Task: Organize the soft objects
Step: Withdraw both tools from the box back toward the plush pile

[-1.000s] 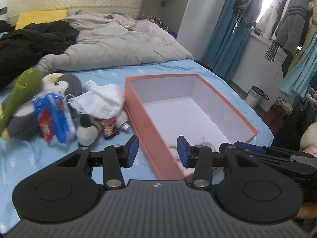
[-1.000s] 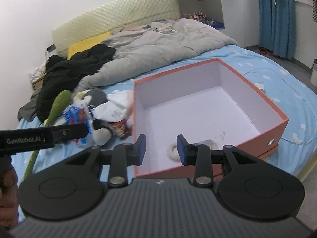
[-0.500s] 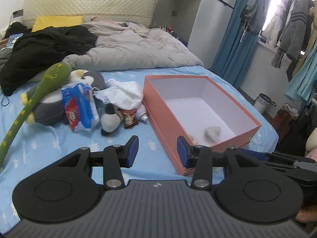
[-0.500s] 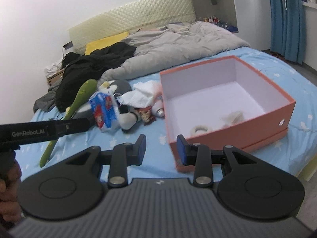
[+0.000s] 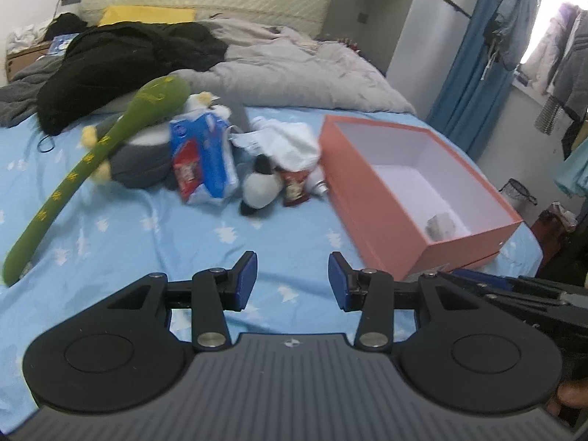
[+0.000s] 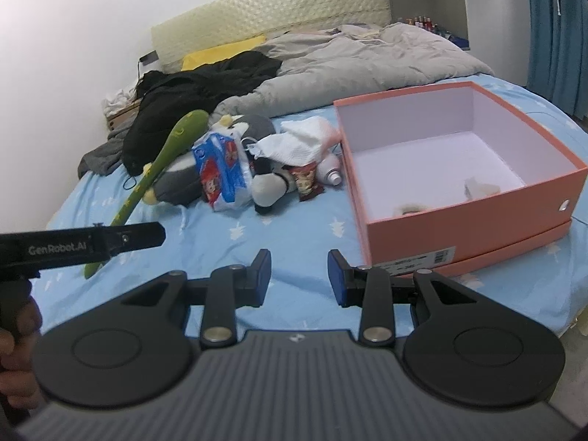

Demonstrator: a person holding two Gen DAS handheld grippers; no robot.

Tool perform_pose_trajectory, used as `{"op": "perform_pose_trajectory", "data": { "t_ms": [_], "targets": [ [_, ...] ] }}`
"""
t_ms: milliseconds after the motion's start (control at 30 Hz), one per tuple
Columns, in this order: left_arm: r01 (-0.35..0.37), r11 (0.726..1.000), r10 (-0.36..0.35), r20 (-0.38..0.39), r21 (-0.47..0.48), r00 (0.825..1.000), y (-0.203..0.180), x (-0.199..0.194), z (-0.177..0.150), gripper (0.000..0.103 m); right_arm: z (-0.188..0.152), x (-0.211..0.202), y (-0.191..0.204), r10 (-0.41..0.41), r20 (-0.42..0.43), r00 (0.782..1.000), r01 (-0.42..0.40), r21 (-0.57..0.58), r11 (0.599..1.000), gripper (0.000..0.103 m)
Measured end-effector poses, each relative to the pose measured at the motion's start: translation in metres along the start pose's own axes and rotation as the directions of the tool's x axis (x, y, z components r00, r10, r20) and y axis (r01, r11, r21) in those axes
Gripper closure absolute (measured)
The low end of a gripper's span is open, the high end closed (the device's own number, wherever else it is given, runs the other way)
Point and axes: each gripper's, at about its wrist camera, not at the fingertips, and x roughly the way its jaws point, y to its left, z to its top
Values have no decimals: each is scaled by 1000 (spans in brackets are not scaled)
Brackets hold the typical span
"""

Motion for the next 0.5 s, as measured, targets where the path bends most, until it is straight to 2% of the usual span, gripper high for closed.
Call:
{"op": "perform_pose_trajectory", "data": {
  "t_ms": [200,267,500],
  "targets": [
    [-43,998,45,33,-53,998,24,-10,-7,54,-6,8,19,51,-6,999,-51,-42,998,66],
    [-36,996,39,39,-77,998,31,-10,-11,54,-10,12,24,54,-19,998,-55,-68,996,66],
    [-54,996,57,39,-72,998,33,0,-17,54,-19,23,20,48,-34,998,-51,-74,996,66]
  ]
}}
